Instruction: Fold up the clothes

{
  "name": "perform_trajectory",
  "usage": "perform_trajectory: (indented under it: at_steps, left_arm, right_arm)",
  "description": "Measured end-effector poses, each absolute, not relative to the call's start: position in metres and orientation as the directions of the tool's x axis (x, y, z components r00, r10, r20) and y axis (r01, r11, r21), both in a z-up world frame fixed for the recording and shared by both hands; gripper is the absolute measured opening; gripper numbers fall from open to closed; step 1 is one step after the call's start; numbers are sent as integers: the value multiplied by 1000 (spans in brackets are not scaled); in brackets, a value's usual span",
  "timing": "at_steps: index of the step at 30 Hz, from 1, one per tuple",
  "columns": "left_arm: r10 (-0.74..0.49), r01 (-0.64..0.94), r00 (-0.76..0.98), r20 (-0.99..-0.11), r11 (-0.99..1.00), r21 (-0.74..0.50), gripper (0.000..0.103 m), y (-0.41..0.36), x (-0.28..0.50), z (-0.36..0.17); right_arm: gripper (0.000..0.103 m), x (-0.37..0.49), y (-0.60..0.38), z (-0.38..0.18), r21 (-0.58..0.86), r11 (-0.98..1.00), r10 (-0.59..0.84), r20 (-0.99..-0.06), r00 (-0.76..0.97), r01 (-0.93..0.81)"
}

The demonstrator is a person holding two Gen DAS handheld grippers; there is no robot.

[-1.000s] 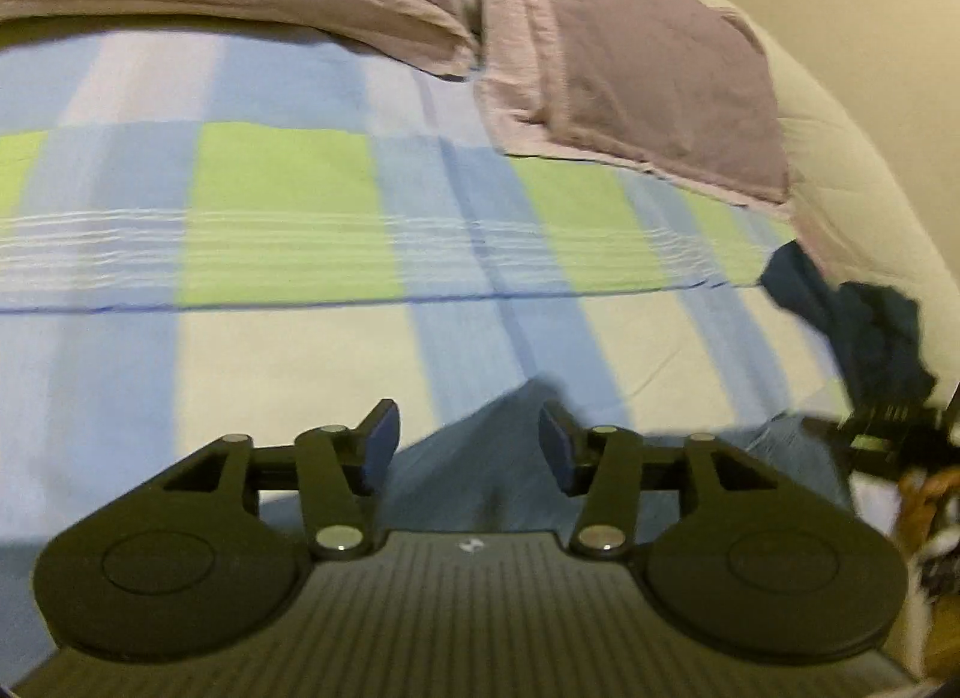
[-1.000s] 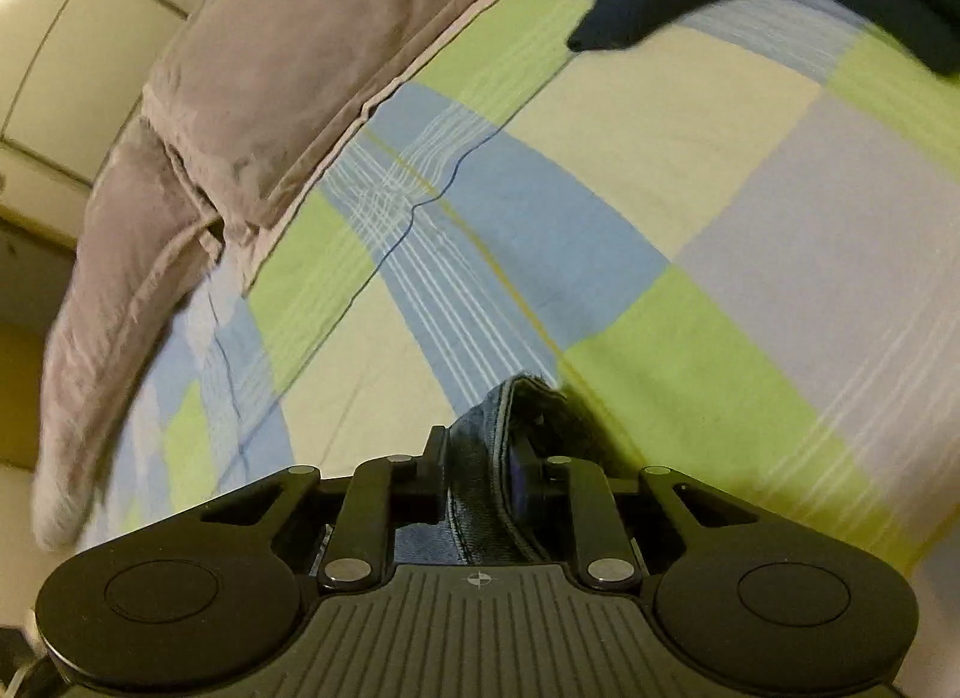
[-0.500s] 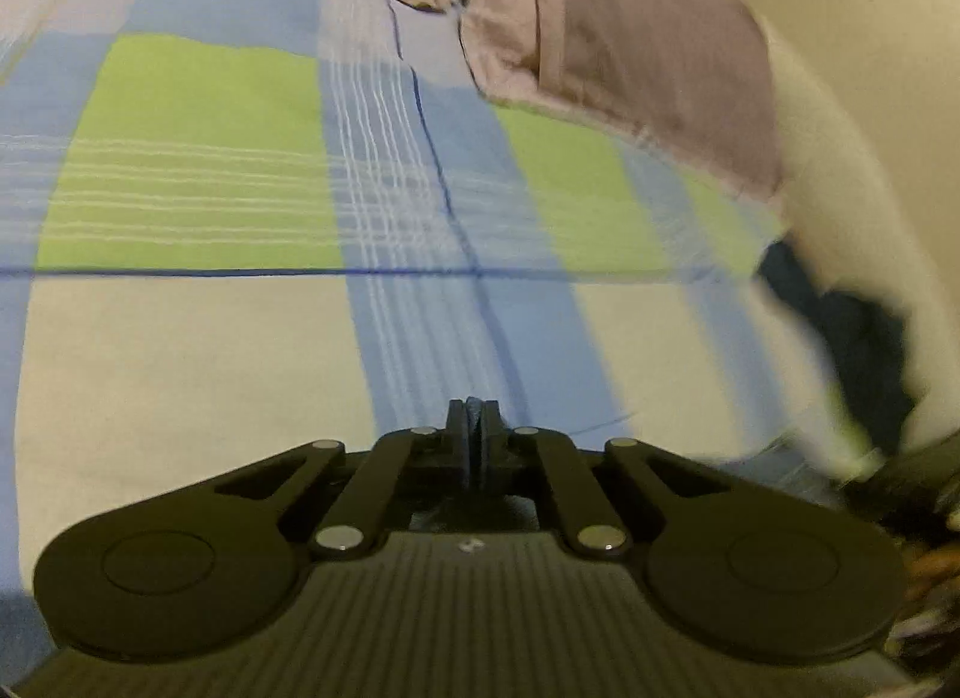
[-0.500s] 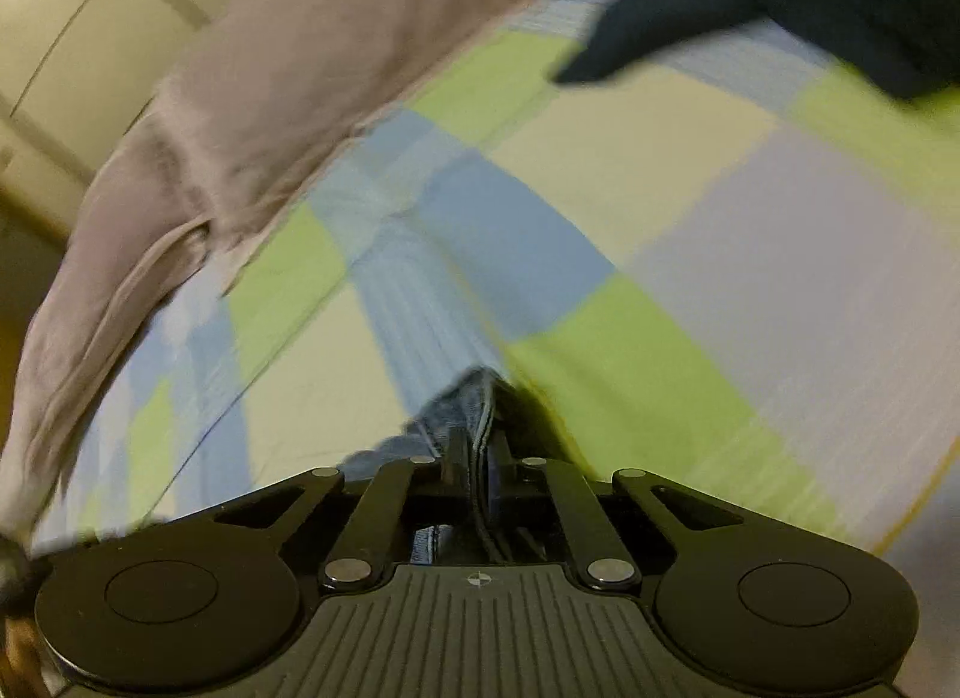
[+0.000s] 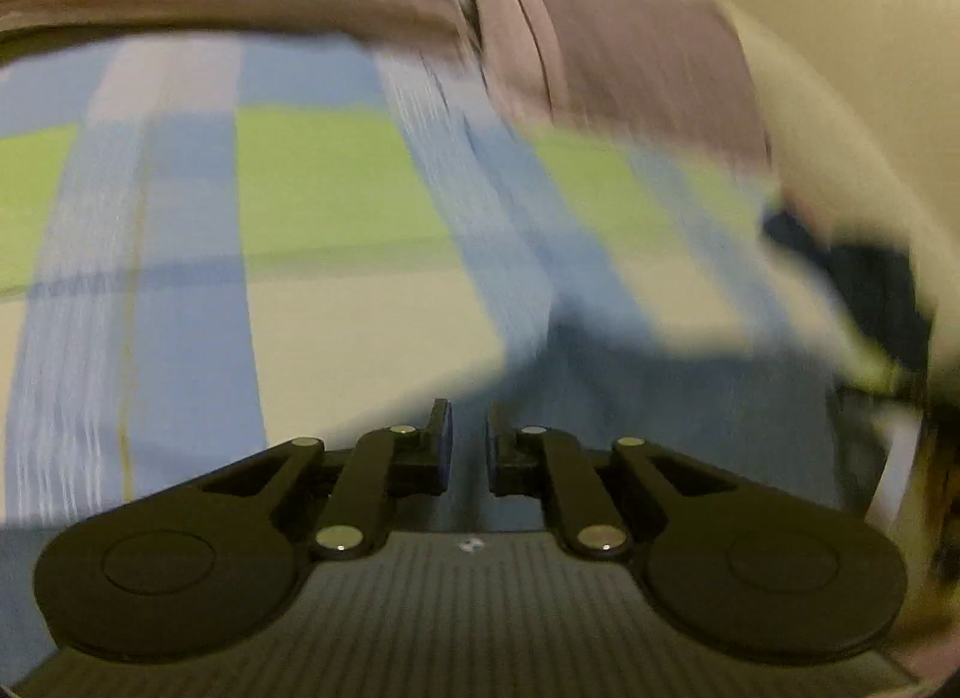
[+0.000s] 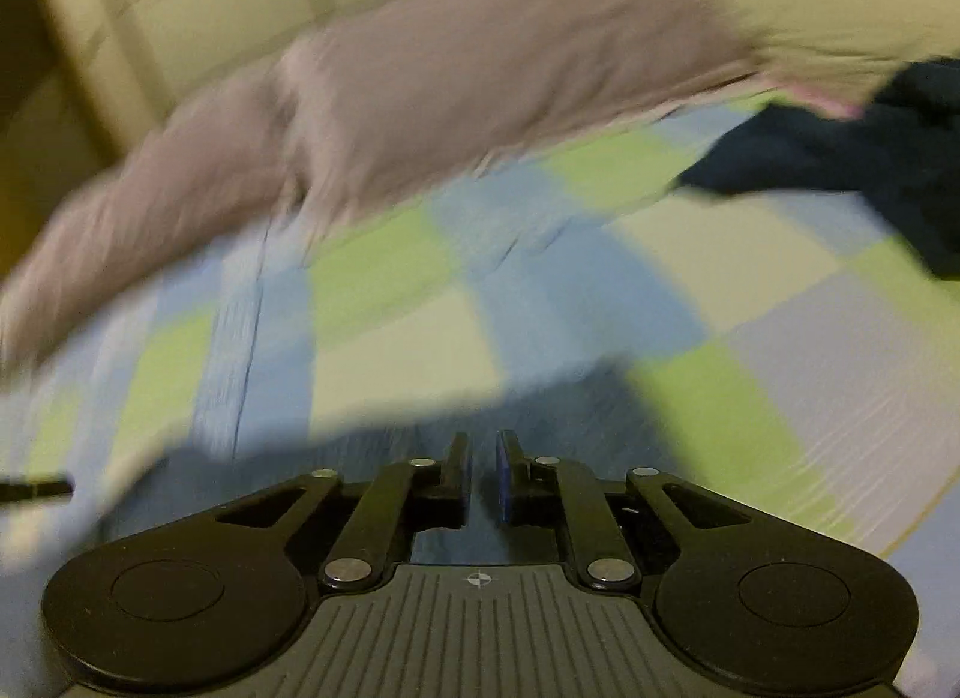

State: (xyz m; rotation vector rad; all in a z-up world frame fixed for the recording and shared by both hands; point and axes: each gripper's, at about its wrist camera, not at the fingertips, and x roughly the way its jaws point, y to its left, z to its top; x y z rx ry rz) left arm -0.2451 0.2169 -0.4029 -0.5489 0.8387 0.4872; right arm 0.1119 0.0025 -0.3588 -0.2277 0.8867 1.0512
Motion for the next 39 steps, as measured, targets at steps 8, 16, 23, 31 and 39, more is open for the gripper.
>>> perform_trajectory:
  at_steps: [8,16,23,31,39]
  left_arm:
    - [264,-623,626,-733,734,-268,5,242,-323,-405]
    - [360,-747,556,-749,611,-262,5,226,-472,-395]
    - [522,-868,448,-726,450,-212,4,212,-584,-372]
    - [620,-889,439,-650,406,-214,3,208,-622,-397]
    - [721,-901,423,-548,400,-169,3,190,-646,-406]
  right_arm:
    - [0,105,-3,-377,192,630,601,-733,317,-752]
    - [0,-35,-12,-390,133,529,577,-780,241,-838]
    - [0,-87,-5,-388,20,602,533,-754,384,-798]
    - [0,-125,-4,-426,-68,559,608,-644,465,-826]
    - [0,-143,-21,-436,-104,565,651,-552,521,-818]
